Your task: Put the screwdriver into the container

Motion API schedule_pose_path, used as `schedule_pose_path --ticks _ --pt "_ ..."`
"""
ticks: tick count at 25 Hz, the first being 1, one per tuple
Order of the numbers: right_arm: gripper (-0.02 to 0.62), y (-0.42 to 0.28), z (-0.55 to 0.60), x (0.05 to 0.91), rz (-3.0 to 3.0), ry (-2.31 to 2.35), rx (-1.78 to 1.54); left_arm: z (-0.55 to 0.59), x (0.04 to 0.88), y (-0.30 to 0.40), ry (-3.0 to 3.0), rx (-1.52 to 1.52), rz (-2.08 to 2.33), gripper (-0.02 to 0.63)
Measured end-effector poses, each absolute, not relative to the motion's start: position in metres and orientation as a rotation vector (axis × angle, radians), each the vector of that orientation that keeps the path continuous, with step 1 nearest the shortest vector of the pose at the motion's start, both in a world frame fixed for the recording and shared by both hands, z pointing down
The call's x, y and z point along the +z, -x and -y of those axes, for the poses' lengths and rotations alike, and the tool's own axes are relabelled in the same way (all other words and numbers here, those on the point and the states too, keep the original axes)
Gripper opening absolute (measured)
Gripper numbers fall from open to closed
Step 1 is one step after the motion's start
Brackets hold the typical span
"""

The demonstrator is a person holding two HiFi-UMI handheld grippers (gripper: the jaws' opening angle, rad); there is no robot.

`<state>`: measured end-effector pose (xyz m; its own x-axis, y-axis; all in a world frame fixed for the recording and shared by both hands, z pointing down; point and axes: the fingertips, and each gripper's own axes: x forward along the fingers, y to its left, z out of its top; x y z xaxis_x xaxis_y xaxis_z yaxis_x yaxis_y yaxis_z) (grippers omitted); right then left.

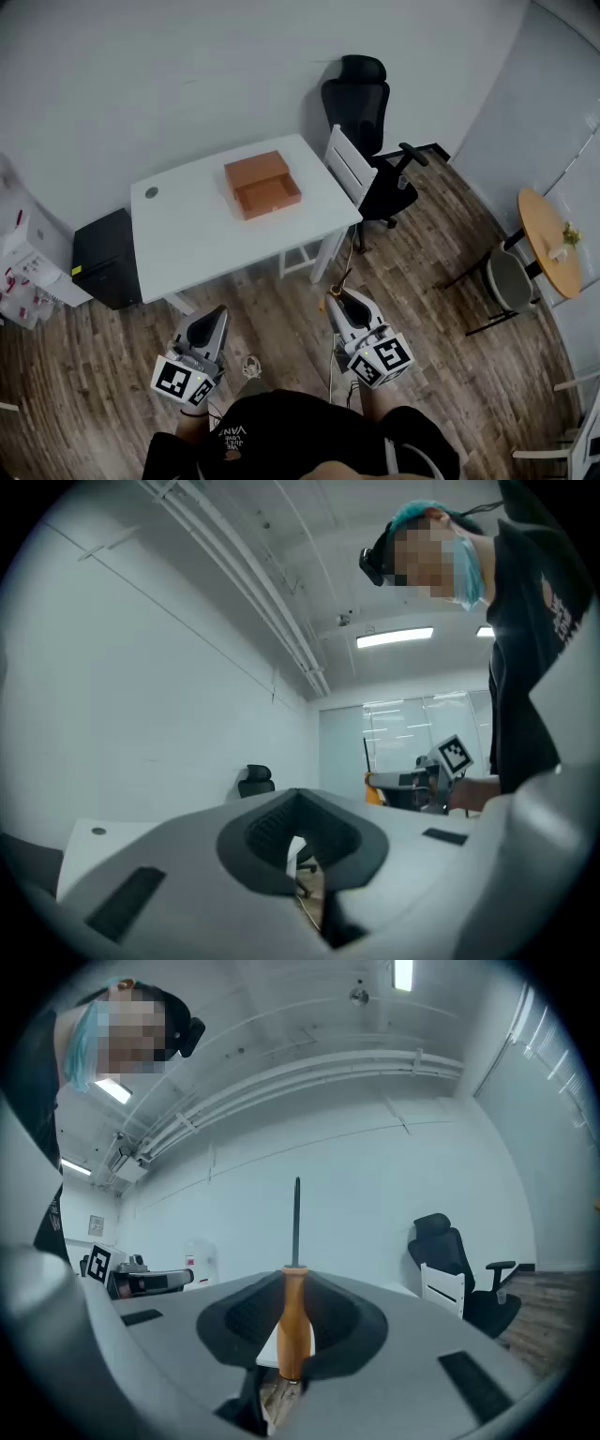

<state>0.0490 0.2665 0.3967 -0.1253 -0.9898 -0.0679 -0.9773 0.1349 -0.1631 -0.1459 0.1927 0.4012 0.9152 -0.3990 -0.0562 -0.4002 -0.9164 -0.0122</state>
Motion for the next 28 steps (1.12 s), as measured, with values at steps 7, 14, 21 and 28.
schedule_pose_path --ticks 7,14,21,28 --pt "0.077 -0.045 -0.279 0.397 -2.24 1.975 -0.105 -0.206 0.398 0.143 3.05 0.103 -0.599 0.015" --pt "0.077 -0.043 -0.282 0.394 -2.213 1.948 -0.112 -0.211 0.401 0.146 3.061 0.114 -0.598 0.015" --pt "0.077 -0.045 -0.261 0.392 -2.202 1.95 -0.112 -0.187 0.404 0.144 3.075 0.111 -0.596 0.015" --pt "0.077 -0.049 -0.219 0.384 -2.161 1.995 -0.085 -0.137 0.399 0.139 3.086 0.121 -0.539 0.015"
